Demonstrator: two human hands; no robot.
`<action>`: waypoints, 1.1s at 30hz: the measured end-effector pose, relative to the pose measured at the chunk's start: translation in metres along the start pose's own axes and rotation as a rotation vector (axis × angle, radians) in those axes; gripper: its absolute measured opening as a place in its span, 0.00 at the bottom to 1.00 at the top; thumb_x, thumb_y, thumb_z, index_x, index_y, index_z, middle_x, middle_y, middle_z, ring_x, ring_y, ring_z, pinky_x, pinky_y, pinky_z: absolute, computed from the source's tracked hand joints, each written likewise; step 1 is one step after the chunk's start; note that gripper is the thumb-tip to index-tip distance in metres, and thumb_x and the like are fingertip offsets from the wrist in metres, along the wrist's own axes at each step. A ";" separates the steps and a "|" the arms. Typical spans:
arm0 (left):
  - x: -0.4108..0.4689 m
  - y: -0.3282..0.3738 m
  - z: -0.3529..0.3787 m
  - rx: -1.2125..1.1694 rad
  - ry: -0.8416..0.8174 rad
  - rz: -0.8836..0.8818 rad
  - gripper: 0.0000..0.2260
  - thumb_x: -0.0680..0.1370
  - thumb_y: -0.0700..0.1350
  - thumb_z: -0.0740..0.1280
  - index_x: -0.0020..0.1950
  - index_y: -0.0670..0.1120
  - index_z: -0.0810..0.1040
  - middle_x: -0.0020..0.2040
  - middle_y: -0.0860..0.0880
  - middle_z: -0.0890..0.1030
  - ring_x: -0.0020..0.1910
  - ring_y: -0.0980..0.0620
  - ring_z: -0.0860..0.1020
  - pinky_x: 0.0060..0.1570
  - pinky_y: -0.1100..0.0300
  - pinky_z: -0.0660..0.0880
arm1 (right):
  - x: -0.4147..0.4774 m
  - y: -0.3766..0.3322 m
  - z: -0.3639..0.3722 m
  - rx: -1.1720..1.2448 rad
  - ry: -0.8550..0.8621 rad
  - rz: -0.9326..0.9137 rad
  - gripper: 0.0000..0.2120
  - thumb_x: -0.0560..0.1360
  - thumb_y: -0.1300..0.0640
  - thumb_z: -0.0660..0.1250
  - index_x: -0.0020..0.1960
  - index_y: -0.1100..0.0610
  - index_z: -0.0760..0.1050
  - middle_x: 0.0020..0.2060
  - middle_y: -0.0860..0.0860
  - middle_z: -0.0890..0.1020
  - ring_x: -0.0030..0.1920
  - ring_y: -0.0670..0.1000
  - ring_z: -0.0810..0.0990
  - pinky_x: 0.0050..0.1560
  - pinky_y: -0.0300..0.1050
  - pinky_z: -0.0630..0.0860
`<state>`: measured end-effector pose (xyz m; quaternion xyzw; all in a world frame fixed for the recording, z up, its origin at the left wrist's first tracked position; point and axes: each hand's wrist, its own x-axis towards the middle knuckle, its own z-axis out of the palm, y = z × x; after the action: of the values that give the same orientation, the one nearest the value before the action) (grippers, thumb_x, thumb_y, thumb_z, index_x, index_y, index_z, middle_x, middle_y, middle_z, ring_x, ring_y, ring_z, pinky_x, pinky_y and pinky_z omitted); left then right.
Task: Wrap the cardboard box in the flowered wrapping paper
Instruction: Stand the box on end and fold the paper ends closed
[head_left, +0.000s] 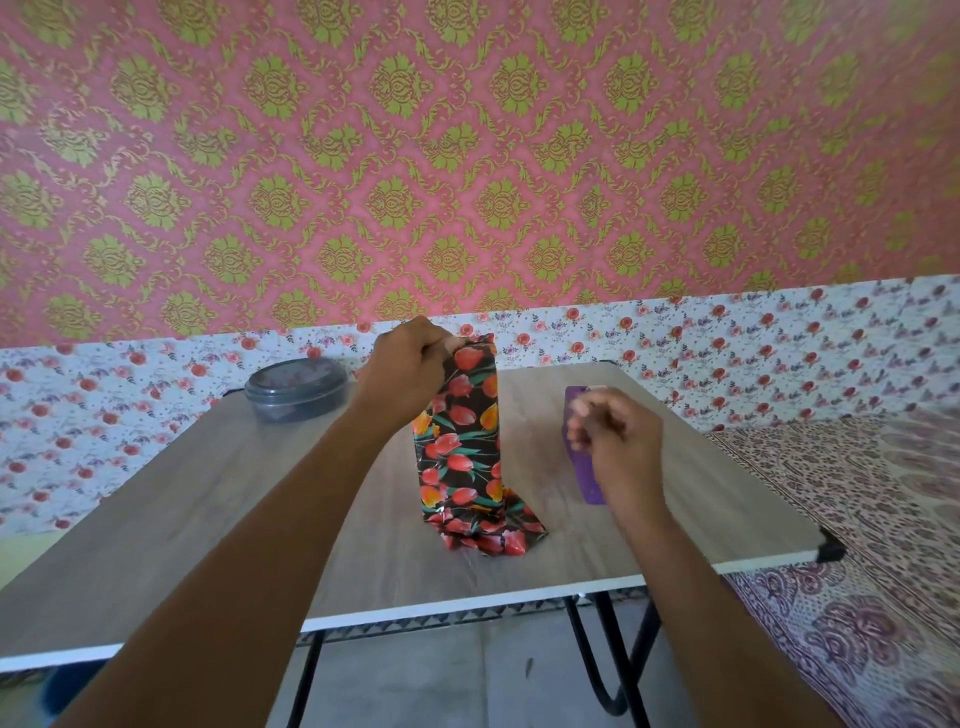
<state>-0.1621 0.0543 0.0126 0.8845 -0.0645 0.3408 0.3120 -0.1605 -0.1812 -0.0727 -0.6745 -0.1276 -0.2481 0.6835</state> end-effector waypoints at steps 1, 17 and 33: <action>0.001 0.002 0.001 -0.038 0.008 -0.027 0.12 0.83 0.46 0.66 0.49 0.41 0.86 0.47 0.47 0.83 0.48 0.46 0.80 0.51 0.50 0.77 | 0.009 -0.013 0.007 -0.001 -0.045 -0.033 0.08 0.80 0.67 0.68 0.47 0.59 0.84 0.33 0.57 0.82 0.32 0.50 0.78 0.36 0.45 0.78; 0.003 0.002 0.013 -0.067 0.218 -0.059 0.14 0.82 0.36 0.60 0.60 0.43 0.84 0.54 0.48 0.86 0.45 0.57 0.78 0.43 0.72 0.70 | 0.102 -0.100 0.102 -0.266 -0.396 0.412 0.03 0.70 0.76 0.68 0.43 0.75 0.79 0.35 0.65 0.83 0.23 0.50 0.72 0.23 0.39 0.65; 0.004 -0.002 0.015 -0.082 0.199 -0.068 0.14 0.82 0.37 0.61 0.59 0.46 0.84 0.53 0.51 0.86 0.43 0.63 0.78 0.42 0.79 0.67 | 0.144 -0.097 0.099 -0.776 -0.628 0.620 0.19 0.71 0.45 0.78 0.46 0.57 0.74 0.18 0.48 0.70 0.17 0.45 0.59 0.20 0.32 0.58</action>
<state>-0.1501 0.0479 0.0056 0.8345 -0.0168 0.4132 0.3641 -0.0731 -0.1048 0.0898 -0.9225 -0.0206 0.1467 0.3565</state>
